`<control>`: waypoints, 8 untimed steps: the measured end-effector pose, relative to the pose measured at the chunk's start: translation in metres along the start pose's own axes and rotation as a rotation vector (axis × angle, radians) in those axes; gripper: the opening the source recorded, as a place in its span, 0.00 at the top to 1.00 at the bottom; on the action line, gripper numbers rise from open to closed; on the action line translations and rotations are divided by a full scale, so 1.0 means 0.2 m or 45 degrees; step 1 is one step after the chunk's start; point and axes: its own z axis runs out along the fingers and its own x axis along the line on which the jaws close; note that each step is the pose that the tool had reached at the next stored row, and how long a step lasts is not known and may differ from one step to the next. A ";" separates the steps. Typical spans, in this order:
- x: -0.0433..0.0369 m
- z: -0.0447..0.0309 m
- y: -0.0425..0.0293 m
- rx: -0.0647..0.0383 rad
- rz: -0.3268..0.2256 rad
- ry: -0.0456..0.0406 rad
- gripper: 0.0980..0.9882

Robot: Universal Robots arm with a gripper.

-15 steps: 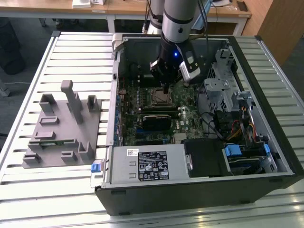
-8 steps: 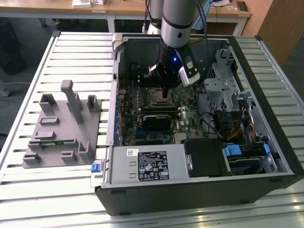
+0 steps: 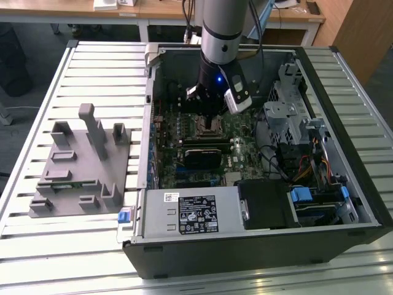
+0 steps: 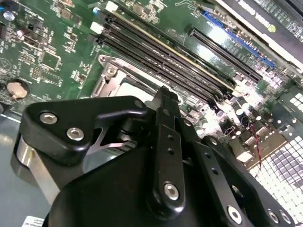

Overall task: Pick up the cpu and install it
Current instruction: 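Install the second cpu locking lever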

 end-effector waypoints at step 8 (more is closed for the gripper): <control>0.015 0.062 -0.004 0.000 0.000 0.001 0.99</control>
